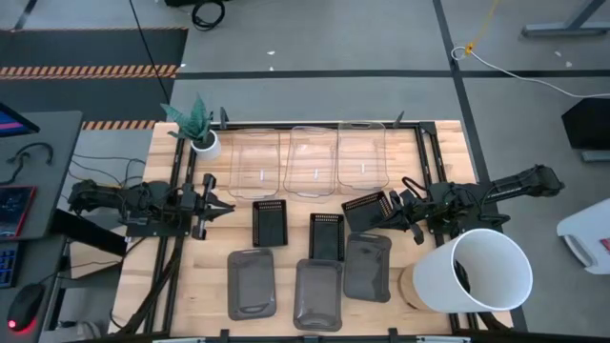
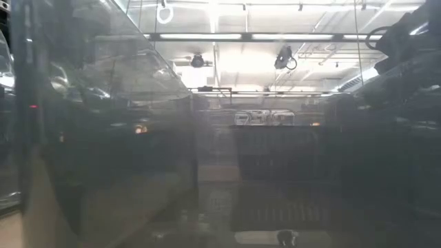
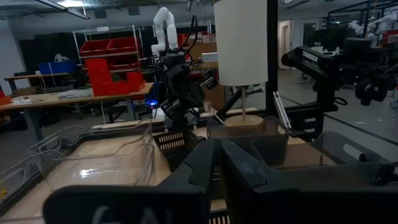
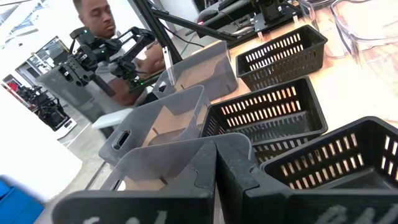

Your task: Stack baskets by color

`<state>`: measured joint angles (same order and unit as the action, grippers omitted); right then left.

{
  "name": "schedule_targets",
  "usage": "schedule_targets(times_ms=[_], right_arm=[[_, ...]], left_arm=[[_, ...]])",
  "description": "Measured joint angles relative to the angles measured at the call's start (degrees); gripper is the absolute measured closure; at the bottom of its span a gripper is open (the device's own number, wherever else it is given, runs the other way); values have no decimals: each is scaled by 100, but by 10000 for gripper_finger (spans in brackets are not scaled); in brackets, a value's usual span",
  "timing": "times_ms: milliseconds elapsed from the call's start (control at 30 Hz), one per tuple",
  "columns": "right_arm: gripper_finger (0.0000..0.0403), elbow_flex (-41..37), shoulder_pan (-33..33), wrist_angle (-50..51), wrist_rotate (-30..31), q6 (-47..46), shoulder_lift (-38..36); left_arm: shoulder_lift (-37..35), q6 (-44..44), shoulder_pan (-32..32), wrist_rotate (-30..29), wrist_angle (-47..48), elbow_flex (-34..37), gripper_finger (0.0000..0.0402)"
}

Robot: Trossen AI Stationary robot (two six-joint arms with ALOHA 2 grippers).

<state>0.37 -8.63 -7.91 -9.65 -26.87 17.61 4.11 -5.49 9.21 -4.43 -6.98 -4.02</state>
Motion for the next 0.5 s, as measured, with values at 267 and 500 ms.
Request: schedule_targets(times_ms=[267,500], right_arm=[[390,1,-1,0,0,0,0],[390,0,-1,0,0,0,0]], left_arm=[[0,0,0,0,0,0,374],[0,-1,0,0,0,1,366]])
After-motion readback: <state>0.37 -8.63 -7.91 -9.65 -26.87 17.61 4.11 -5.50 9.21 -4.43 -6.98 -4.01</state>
